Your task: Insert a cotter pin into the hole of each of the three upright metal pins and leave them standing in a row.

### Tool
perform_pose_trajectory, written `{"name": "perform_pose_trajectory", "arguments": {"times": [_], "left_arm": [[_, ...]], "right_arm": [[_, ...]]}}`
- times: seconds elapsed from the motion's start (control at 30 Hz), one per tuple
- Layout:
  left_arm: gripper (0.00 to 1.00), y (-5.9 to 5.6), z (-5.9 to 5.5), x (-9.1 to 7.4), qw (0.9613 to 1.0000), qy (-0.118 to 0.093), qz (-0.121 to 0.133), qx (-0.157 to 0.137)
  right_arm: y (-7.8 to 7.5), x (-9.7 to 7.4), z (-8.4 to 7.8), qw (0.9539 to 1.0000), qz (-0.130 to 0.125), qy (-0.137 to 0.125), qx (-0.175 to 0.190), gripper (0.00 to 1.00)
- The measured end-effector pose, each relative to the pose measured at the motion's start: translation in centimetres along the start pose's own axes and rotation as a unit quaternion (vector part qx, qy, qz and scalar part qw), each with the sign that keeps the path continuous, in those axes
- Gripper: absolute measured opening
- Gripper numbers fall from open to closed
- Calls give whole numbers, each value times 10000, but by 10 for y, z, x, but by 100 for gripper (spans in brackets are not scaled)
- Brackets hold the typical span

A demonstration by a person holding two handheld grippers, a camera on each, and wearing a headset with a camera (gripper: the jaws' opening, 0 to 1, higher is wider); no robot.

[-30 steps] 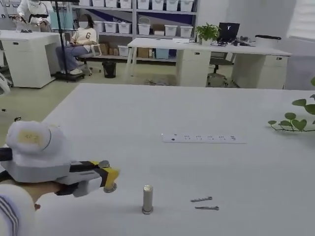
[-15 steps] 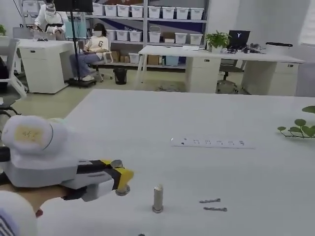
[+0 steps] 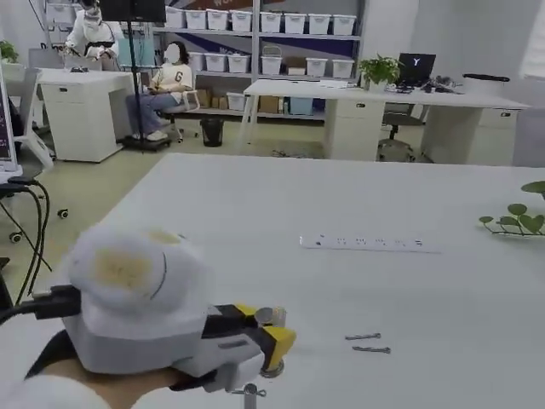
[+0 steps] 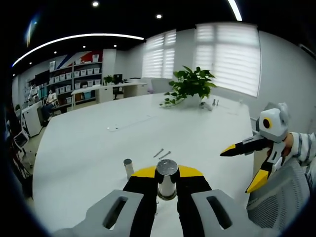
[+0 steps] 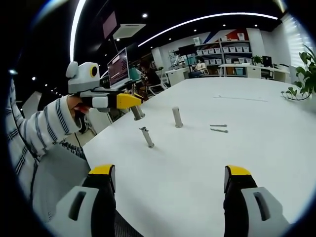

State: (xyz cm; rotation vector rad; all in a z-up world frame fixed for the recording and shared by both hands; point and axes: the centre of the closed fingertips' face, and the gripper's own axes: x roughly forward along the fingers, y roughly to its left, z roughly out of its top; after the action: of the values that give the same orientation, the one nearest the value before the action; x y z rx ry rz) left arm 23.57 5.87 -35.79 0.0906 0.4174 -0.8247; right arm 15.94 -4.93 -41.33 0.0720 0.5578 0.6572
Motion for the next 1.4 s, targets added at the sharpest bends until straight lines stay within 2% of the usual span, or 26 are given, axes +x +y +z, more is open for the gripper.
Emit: {"name": "perform_pose_trajectory", "arguments": {"times": [0.23, 0.37, 0.43, 0.63, 0.83, 0.93, 1.17, 1.4], "left_arm": [[10, -23, -21, 10, 9997, 251, -44, 11], [10, -33, -36, 15, 9992, 368, -61, -148], [10, -36, -44, 14, 9988, 454, 10, -198], [10, -45, -61, 15, 9981, 619, 68, 44], [10, -48, -69, 19, 9977, 662, 125, 89], [10, -45, -72, 21, 9974, 660, 274, 99], [10, -38, -80, 28, 9963, 719, 467, -49], [10, -42, -89, 34, 9955, 722, 570, -213]], "right_arm": [[-9, -13, -4, 9998, -189, -12, 97, 90], [-12, -21, -8, 9996, -256, 31, 138, 89], [-14, -25, -10, 9995, -279, 69, 138, 89], [-22, -35, -11, 9993, -372, 52, 92, 88], [-24, -38, -10, 9992, -378, 117, -98, 88], [-25, -39, -10, 9991, -375, 134, -166, 88], [-28, -36, -13, 9989, -273, 214, -316, 88], [-32, -30, -12, 9989, -130, 226, -386, 87]]}}
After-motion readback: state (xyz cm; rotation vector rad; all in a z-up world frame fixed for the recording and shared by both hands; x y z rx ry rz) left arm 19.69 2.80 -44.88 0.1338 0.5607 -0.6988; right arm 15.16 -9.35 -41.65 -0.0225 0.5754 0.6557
